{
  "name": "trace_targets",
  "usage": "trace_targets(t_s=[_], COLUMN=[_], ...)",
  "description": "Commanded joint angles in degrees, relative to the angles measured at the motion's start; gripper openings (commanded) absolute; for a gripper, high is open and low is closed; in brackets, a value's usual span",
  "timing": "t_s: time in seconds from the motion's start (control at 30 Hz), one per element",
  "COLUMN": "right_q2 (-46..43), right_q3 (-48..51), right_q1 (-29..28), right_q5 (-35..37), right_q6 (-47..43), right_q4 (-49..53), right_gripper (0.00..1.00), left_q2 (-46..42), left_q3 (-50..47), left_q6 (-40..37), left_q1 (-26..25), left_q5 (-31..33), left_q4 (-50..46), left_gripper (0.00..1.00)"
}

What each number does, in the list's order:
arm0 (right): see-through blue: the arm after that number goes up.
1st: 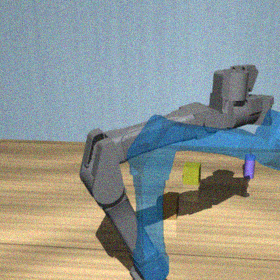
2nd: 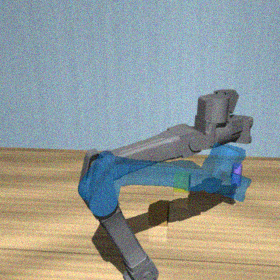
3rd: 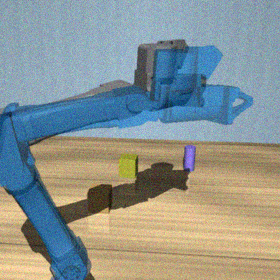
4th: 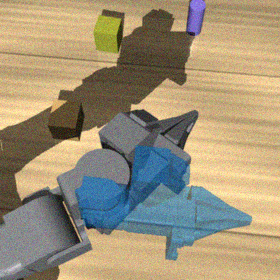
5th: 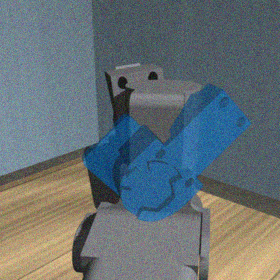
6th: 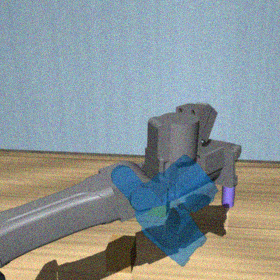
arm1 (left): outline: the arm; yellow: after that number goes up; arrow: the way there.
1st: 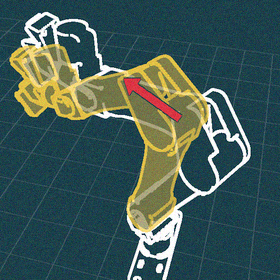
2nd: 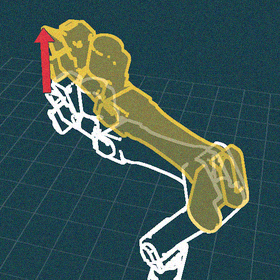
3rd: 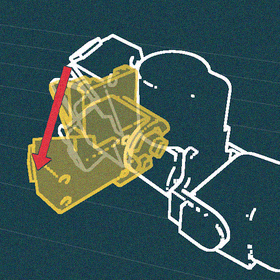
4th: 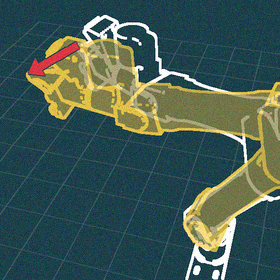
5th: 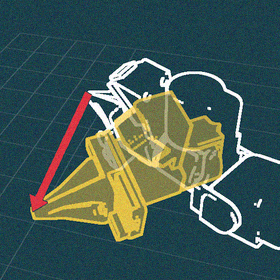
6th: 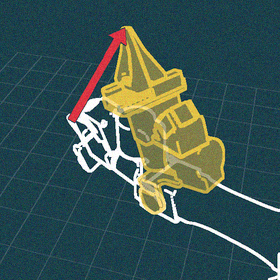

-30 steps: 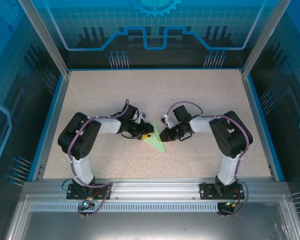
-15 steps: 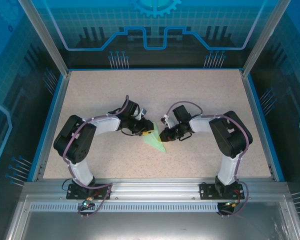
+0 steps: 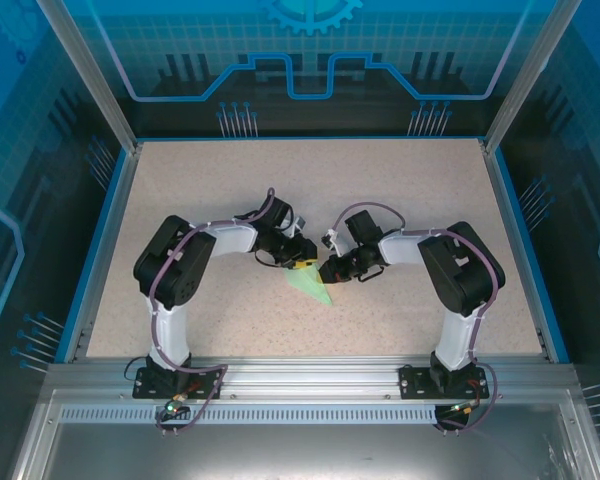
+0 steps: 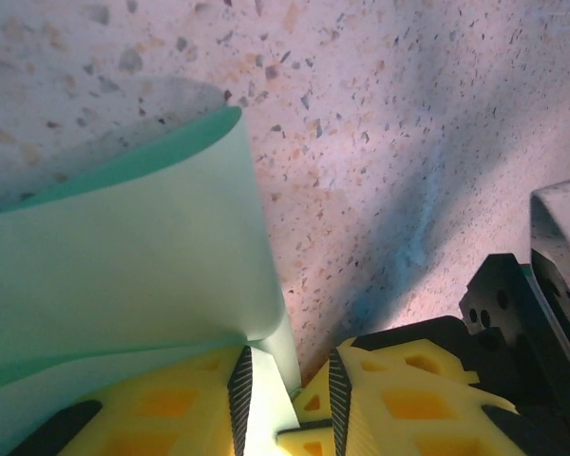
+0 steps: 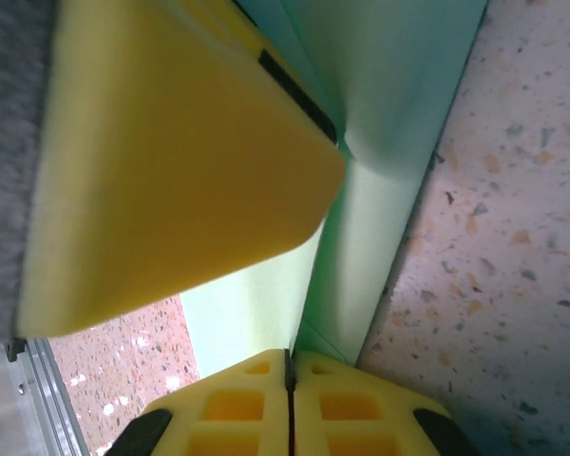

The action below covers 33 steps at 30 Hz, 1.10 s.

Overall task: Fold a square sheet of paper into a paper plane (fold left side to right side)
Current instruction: Fourth fold the wing at the center of the table.

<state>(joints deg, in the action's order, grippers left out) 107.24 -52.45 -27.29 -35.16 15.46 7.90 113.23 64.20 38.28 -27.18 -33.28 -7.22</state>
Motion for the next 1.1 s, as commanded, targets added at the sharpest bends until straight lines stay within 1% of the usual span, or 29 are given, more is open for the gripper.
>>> trace_targets(t_s=[0.0,0.07,0.17,0.23,0.33,0.43,0.5,0.7,0.87,1.07], right_q2=[0.06,-1.82,-5.8,-8.62,-12.33,-13.97,-13.83,-10.64,-7.48,-6.68], right_q3=[1.69,3.32,3.67,3.91,4.73,5.89,6.28,4.76,3.26,4.44], right_q1=[0.22,0.15,0.15,0.13,-0.07,-1.36,-2.84,-4.27,-4.51,-4.79], right_q5=[5.08,5.36,6.72,7.72,6.93,3.04,0.41,-0.86,-0.84,-0.27], right_q6=[-0.03,0.43,0.84,0.62,0.58,1.78,2.84,4.22,3.93,3.87], right_q4=[2.92,2.87,3.66,5.01,6.32,5.32,4.19,2.07,2.9,3.61], right_gripper=[0.09,0.12,0.2,0.23,0.24,0.23,0.22,0.22,0.22,0.21], left_q2=[1.39,2.11,3.28,3.65,3.84,3.67,3.53,3.36,3.04,2.81], left_q3=[0.06,-0.21,-0.57,-0.73,-0.84,-0.76,-0.75,-1.02,-1.1,-1.19], left_q6=[-2.14,-2.33,-2.42,-2.41,-2.51,-2.68,-2.77,-2.72,-2.77,-2.81], left_q1=[-0.42,-0.4,-0.41,-0.42,-0.45,-0.37,-0.34,-0.36,-0.39,-0.48], left_q5=[0.52,1.17,1.37,1.41,1.26,1.15,1.19,1.02,1.09,1.02], left_q4=[-1.57,-1.57,-1.28,-1.19,-0.98,-1.13,-1.22,-1.07,-0.86,-0.77], left_gripper=[0.31,0.3,0.3,0.3,0.3,0.3,0.3,0.3,0.29,0.29])
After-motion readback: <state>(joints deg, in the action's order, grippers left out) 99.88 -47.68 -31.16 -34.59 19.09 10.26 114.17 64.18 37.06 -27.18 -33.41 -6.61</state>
